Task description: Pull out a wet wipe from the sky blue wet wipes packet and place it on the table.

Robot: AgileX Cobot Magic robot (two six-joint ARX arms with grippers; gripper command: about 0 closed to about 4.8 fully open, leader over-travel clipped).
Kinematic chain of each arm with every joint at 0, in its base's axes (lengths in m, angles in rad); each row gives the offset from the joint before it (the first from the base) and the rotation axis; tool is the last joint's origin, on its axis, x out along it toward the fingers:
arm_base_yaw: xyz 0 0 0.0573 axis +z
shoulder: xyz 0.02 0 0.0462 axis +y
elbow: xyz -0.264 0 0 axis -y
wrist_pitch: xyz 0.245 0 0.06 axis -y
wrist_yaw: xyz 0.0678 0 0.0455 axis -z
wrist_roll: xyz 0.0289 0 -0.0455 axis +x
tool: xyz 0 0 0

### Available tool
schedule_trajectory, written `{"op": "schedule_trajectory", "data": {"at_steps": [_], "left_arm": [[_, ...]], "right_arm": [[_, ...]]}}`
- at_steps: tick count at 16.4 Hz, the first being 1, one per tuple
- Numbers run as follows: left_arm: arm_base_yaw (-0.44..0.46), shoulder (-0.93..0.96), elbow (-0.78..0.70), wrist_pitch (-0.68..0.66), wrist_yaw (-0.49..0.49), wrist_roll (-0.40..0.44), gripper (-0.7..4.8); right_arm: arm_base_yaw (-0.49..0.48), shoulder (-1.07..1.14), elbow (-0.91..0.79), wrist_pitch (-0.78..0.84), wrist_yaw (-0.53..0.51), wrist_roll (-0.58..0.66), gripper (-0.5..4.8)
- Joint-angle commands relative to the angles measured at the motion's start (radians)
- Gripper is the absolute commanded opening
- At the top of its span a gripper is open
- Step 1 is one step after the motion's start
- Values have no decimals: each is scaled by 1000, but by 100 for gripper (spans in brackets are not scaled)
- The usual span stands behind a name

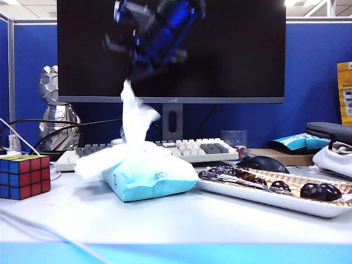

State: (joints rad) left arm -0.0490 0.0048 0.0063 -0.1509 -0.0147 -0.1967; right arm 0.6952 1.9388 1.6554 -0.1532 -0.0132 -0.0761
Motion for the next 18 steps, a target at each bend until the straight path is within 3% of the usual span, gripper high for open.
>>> {"op": "schedule_trajectory", "data": {"at_steps": [1, 3, 7, 10, 18], "left_arm": [[2, -3, -1, 7, 0, 2, -3], [2, -3, -1, 7, 0, 2, -3], [2, -3, -1, 7, 0, 2, -3], [2, -3, -1, 7, 0, 2, -3], [2, -3, -1, 7, 0, 2, -3]], "right_arm": [[-7, -56, 8, 14, 156, -42, -3], [-18, -99, 8, 14, 262, -98, -3], [-65, -158, 8, -3, 354, -120, -3], [-112, -153, 8, -70, 266, -119, -3], [-133, -16, 8, -167, 239, -118, -3]]}}
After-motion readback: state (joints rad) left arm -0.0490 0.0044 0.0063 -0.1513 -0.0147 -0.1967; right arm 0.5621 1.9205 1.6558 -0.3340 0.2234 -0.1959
